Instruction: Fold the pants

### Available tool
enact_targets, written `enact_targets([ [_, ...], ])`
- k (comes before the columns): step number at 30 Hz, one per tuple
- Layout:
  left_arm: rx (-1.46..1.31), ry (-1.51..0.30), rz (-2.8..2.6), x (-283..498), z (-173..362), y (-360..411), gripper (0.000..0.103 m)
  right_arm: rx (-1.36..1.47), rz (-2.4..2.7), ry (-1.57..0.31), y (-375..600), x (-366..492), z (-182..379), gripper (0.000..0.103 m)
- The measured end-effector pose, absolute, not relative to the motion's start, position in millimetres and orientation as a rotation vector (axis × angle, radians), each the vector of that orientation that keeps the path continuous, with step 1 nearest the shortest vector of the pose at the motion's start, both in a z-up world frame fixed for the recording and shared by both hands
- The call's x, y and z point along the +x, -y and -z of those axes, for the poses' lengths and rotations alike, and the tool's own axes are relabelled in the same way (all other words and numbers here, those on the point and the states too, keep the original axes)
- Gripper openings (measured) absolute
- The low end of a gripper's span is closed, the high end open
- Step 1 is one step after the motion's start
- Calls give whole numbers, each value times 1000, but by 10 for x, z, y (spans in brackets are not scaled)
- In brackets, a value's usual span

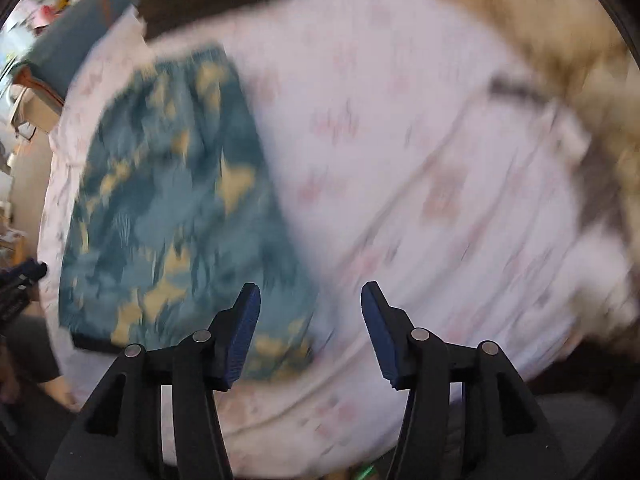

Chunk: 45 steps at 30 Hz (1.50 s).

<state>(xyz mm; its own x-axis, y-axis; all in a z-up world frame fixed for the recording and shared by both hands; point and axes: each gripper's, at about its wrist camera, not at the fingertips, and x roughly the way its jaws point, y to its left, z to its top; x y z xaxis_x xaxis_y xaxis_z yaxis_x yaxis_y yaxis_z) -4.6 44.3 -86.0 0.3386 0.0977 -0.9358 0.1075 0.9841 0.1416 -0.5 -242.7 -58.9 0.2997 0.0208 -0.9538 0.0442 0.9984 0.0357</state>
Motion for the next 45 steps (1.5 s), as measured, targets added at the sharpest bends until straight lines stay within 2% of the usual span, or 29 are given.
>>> enact_targets([
  [2,169,-1228,111,-18,909,-294,41,44,-86,-1218,2350,91,514,51],
  [3,168,-1265,160,-8,1007,-211,40,57,-142,-1239,2293,155,563,41],
  [5,184,-1330,185,16,1211,-68,37,98,-208,-1298,2205,268,762,30],
  [7,182,-1385,150,24,1427,-73,33,96,-234,-1380,2081,334,1058,30],
  [11,155,-1540,129,1,1780,-164,34,-140,-115,-1506,2038,316,1562,30],
  [14,175,-1534,153,-68,1693,-187,33,-150,-91,-1522,2139,248,1556,30],
  [16,77,-1504,160,-89,1502,-307,33,-128,-80,-1480,2208,212,1417,30],
  [18,1,-1473,178,-52,1304,-421,35,-6,-137,-1427,2279,210,1219,35],
  [20,-13,-1424,160,77,1100,-512,39,152,-225,-1348,2368,259,961,35],
  [22,-18,-1357,143,310,865,-603,48,205,-263,-1271,2441,387,708,45],
  [24,-24,-1303,132,583,689,-663,69,203,-271,-1226,2486,578,544,57],
  [26,-32,-1266,120,922,579,-714,80,216,-294,-1212,2484,838,491,58],
  [31,-26,-1261,115,1752,732,-742,80,322,-401,-1248,2431,1570,647,58],
  [35,48,-1289,118,2122,1057,-662,78,332,-368,-1242,2399,2045,721,69],
  [39,1,-1319,184,2459,1375,-618,77,386,-389,-1241,2349,2473,908,69],
  [43,84,-1320,235,2607,1610,-406,77,361,-348,-1283,2233,2862,1167,69],
  [45,83,-1332,287,2656,1672,-304,70,380,-357,-1297,2164,2999,1295,69],
])
